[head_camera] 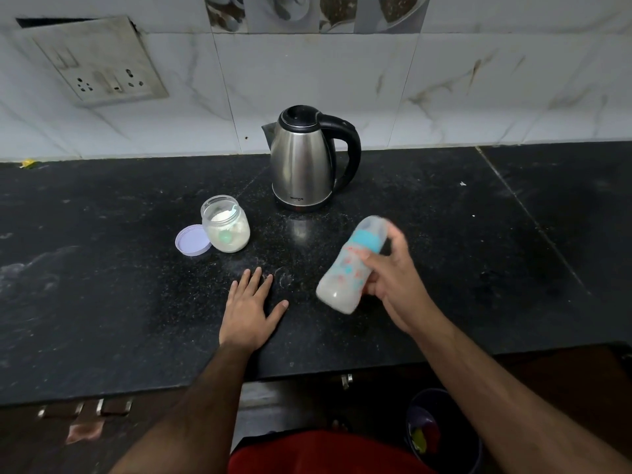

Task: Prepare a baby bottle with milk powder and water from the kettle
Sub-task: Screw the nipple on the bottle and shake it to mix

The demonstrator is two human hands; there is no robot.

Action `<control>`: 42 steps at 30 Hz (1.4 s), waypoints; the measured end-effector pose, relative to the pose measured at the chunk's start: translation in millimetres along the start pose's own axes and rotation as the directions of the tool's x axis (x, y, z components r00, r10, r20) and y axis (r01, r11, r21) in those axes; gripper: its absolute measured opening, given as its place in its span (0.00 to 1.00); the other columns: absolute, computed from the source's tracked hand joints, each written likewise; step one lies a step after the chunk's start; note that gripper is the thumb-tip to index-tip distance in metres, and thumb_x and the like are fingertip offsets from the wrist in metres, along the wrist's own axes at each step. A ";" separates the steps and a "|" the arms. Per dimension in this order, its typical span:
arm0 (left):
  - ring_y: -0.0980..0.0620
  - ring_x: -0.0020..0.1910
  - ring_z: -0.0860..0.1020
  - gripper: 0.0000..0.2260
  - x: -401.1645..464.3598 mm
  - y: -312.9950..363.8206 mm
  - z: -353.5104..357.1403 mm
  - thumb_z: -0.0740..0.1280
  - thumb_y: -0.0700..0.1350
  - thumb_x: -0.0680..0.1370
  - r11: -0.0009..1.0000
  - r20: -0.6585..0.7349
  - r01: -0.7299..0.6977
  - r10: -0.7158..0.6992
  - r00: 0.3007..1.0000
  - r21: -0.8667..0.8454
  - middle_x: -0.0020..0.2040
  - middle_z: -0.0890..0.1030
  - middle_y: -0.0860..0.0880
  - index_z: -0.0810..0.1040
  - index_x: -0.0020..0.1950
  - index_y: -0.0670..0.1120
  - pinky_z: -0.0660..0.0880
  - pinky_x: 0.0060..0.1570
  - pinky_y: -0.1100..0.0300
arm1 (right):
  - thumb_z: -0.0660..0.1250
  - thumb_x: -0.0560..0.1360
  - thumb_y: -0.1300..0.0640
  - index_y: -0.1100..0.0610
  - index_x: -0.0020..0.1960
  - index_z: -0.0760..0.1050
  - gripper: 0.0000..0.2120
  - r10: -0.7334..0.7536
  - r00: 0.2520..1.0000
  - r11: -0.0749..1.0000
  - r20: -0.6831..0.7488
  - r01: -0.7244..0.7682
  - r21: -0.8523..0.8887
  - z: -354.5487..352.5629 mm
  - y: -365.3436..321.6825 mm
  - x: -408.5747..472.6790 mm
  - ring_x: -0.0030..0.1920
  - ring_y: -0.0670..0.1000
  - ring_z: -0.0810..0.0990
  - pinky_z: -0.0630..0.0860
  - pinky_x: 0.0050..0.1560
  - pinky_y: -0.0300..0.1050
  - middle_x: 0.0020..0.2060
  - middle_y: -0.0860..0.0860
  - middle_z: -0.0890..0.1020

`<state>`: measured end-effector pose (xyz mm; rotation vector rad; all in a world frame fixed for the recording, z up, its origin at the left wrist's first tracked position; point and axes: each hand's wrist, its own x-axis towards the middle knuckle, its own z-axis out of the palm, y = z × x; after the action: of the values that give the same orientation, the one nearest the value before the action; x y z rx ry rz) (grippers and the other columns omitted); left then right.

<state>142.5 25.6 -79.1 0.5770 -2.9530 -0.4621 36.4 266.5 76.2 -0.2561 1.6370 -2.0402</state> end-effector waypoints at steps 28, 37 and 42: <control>0.50 0.81 0.49 0.33 -0.2 0.7 -0.7 0.54 0.67 0.78 1.000 -0.002 -0.001 0.001 1.000 -0.002 0.81 0.57 0.48 0.62 0.79 0.50 0.44 0.79 0.51 | 0.68 0.77 0.59 0.47 0.74 0.62 0.29 -0.045 0.993 0.994 -0.109 0.056 0.097 -0.7 -3.0 3.4 0.54 0.54 0.84 0.82 0.46 0.56 0.57 0.53 0.82; 0.50 0.81 0.49 0.32 -0.6 2.3 -1.4 0.56 0.66 0.79 1.000 -0.011 0.003 -0.003 1.000 -0.013 0.81 0.57 0.49 0.63 0.79 0.50 0.43 0.78 0.52 | 0.70 0.73 0.57 0.43 0.70 0.64 0.29 -0.027 1.000 1.000 -0.016 0.027 0.000 -1.8 -0.5 2.7 0.51 0.51 0.85 0.82 0.47 0.57 0.49 0.45 0.85; 0.50 0.81 0.49 0.33 -0.6 1.8 -2.3 0.56 0.66 0.78 1.000 -0.004 0.005 -0.005 1.000 -0.010 0.81 0.57 0.49 0.63 0.79 0.50 0.43 0.79 0.52 | 0.68 0.77 0.62 0.44 0.74 0.60 0.32 0.014 0.997 0.998 0.081 -0.010 -0.055 3.1 5.2 -3.2 0.54 0.54 0.85 0.83 0.47 0.56 0.52 0.49 0.85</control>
<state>142.7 26.7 -76.4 0.5840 -2.9443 -0.4752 41.9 264.7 72.6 -0.3428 1.6417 -1.9524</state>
